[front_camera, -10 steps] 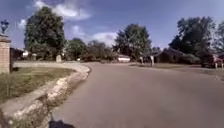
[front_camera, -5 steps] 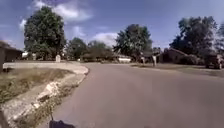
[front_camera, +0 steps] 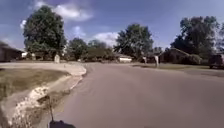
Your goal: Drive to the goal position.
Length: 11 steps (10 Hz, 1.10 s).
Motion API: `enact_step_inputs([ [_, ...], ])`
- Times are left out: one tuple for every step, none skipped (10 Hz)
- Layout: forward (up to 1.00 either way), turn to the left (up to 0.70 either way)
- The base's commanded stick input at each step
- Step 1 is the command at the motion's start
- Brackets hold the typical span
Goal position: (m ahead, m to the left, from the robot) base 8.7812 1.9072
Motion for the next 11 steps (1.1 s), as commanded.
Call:
enact_step_inputs([
  [1.00, 0.00],
  [1.00, 0.00],
  [1.00, 0.00],
  [1.00, 0.00],
  [1.00, 0.00],
  [1.00, 0.00],
  [1.00, 0.00],
  [1.00, 0.00],
  [1.00, 0.00],
  [1.00, 0.00],
  [1.00, 0.00],
])
